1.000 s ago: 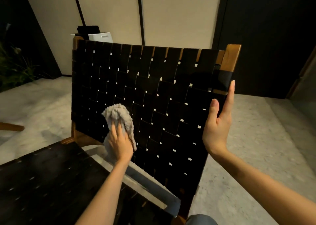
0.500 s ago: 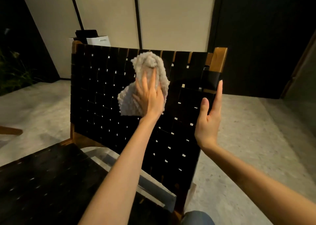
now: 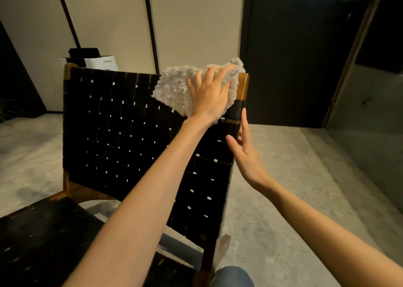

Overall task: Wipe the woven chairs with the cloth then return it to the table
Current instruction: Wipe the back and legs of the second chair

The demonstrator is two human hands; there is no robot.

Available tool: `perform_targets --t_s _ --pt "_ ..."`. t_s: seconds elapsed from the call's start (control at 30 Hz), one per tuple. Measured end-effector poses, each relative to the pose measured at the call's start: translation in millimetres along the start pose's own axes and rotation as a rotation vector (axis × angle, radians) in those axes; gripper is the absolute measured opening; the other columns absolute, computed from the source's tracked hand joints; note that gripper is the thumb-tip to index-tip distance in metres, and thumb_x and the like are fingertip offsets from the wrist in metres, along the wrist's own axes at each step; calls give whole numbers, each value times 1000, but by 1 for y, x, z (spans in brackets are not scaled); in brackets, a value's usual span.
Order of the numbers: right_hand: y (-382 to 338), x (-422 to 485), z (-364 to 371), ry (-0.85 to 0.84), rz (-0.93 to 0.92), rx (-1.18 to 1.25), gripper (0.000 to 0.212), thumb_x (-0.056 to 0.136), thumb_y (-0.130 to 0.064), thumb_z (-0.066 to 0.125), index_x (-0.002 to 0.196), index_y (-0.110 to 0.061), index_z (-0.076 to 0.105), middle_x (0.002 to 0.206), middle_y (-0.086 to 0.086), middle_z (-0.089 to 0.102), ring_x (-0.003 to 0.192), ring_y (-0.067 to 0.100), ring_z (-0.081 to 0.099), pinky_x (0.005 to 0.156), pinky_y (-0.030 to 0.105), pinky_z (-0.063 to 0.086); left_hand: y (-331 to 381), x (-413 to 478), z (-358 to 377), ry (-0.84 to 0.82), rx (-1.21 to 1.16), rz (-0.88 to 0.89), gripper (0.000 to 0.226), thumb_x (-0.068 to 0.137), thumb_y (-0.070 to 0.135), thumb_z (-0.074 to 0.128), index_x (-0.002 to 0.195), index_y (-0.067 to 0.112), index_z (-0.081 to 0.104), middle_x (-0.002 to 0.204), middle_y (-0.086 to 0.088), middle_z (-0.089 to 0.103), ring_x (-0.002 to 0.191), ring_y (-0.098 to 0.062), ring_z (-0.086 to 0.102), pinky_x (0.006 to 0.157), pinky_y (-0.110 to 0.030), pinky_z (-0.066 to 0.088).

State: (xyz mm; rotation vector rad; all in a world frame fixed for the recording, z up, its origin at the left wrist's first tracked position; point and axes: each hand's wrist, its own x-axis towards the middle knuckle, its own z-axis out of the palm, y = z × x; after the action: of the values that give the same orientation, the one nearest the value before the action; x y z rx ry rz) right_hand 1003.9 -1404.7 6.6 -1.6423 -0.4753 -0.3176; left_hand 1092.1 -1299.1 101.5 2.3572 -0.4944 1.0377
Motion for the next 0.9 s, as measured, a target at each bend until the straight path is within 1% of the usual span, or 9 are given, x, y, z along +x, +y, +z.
perform_targets --t_s 0.1,0.2,0.27,0.47,0.57,0.63,0.7,0.8,0.9 --pt "-6 -2 -15 -105 43 27 63 100 -28 45 130 -68 7 155 -17 19 136 5 35 112 33 34 8 -5 0 14 34 38 41 99 29 38 139 41 39 138 2 43 129 -30 32 106 -57 24" --pt "-12 -5 -26 -167 82 32 68 100 -14 45 128 -67 12 156 -16 13 131 -6 33 97 11 41 12 -29 2 67 -18 123 55 93 13 41 142 38 37 143 -3 36 127 -29 26 106 -56 28" --pt "-13 -9 -33 -187 112 56 71 99 -4 43 132 -62 16 148 -23 18 122 -16 35 89 5 42 15 -42 5 65 -48 110 57 93 11 42 143 38 36 148 -4 30 129 -30 23 109 -58 23" --pt "-10 -14 -40 -201 228 150 67 96 2 41 136 -50 26 129 -29 37 103 -9 58 72 12 51 41 3 -3 -55 156 249 35 95 34 51 127 46 49 136 5 43 120 -28 38 102 -43 30" --pt "-13 -12 -40 -218 253 141 72 96 0 43 142 -50 20 150 -15 26 127 8 43 73 12 52 47 13 -1 -91 199 230 33 92 29 57 122 43 52 128 5 49 113 -25 45 92 -36 37" --pt "-12 -14 -40 -215 253 110 72 96 -1 43 143 -50 19 156 -8 20 134 17 38 75 11 52 45 1 2 -33 184 211 40 90 17 58 123 39 52 132 3 45 116 -26 41 95 -35 36" --pt "-9 -19 -40 -187 231 84 70 96 -1 44 141 -51 23 151 -13 26 126 10 47 76 9 51 45 -20 3 11 98 190 47 86 4 55 123 33 54 140 0 38 124 -29 32 101 -35 34" --pt "-1 -28 -40 -137 182 6 67 94 3 44 129 -53 33 138 -20 35 128 13 46 79 9 50 41 -56 5 61 -39 143 40 85 5 50 119 24 60 144 -5 37 127 -33 31 100 -38 39" --pt "9 -35 -43 -4 212 -58 61 95 1 43 138 -42 35 148 -5 37 120 16 53 79 19 52 31 -100 10 18 -33 108 42 80 -2 65 114 22 63 147 -1 30 132 -37 26 101 -48 42"
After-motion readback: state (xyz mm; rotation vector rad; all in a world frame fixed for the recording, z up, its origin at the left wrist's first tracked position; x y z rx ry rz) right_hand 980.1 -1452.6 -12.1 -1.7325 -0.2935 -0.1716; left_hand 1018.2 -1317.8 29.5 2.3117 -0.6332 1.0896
